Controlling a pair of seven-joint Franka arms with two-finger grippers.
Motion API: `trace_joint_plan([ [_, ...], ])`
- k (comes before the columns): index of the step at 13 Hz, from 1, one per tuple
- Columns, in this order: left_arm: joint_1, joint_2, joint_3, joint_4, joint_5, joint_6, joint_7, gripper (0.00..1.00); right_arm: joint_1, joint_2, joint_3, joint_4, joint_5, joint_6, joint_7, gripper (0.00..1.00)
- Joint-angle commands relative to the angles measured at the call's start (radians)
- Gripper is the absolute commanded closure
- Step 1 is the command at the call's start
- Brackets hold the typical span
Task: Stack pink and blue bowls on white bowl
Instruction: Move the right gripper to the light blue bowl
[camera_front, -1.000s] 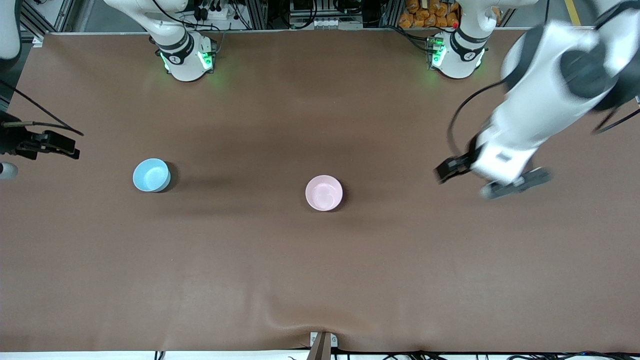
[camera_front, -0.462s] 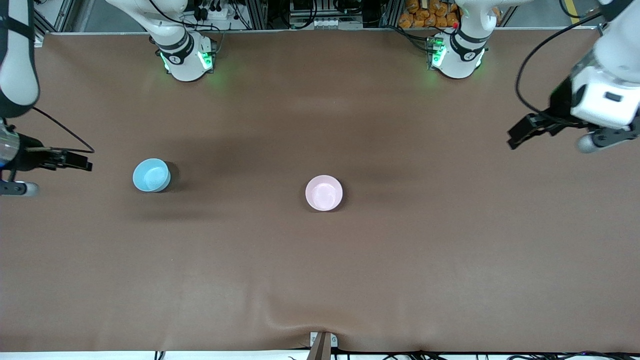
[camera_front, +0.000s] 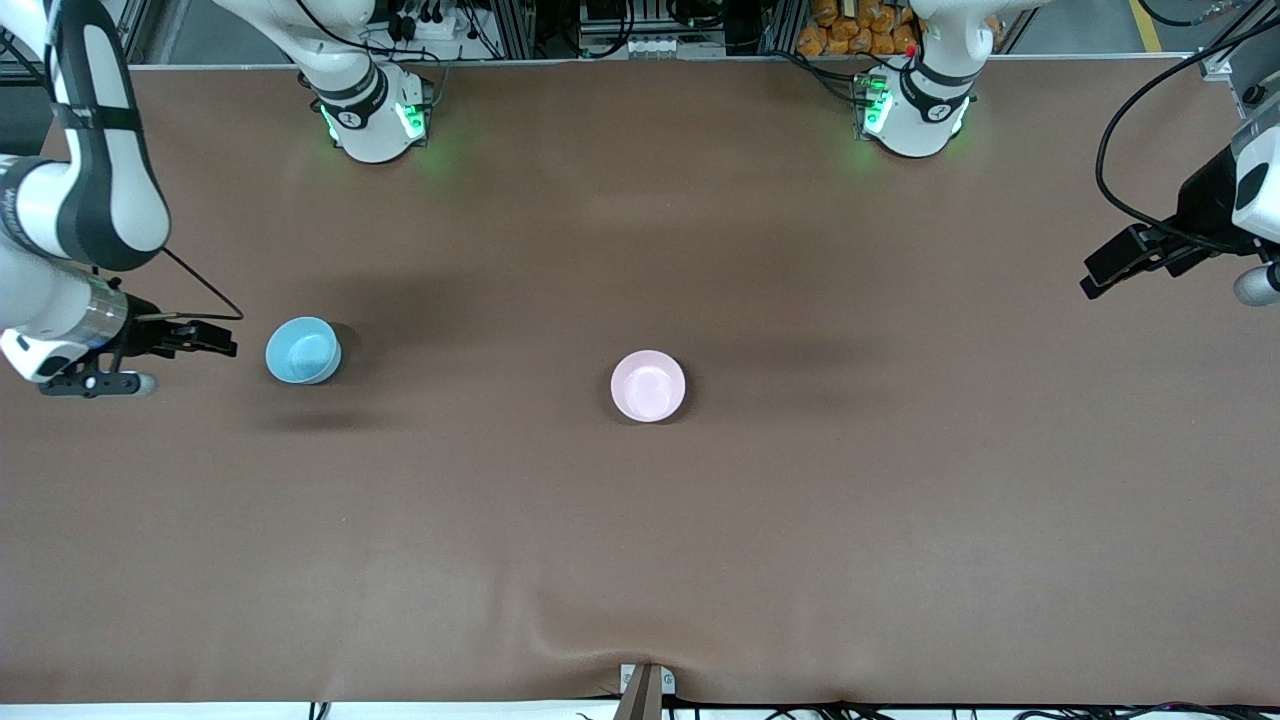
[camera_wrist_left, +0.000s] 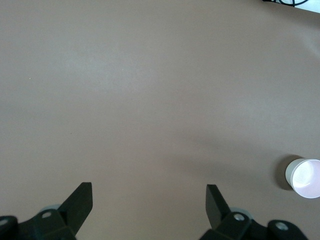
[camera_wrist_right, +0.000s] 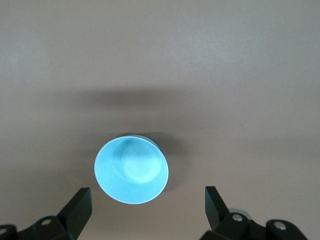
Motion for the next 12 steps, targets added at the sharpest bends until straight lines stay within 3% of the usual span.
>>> trace_joint_plan([
  [1,0.004,-0.021,-0.009,-0.020,0.022,-0.019,0.015,0.00,-0.030,-0.063,0.011,-0.145,0.024,0.112,-0.053,0.06],
  [3,0.004,-0.022,-0.009,-0.021,0.022,-0.022,0.023,0.00,-0.033,-0.049,0.009,-0.207,0.024,0.227,-0.096,0.22],
  [6,0.004,-0.024,-0.009,-0.032,0.020,-0.022,0.024,0.00,-0.044,-0.003,0.009,-0.227,0.024,0.305,-0.125,0.32],
  [12,0.003,-0.042,-0.013,-0.056,0.020,-0.022,0.029,0.00,-0.061,0.091,0.011,-0.245,0.030,0.408,-0.164,0.33],
])
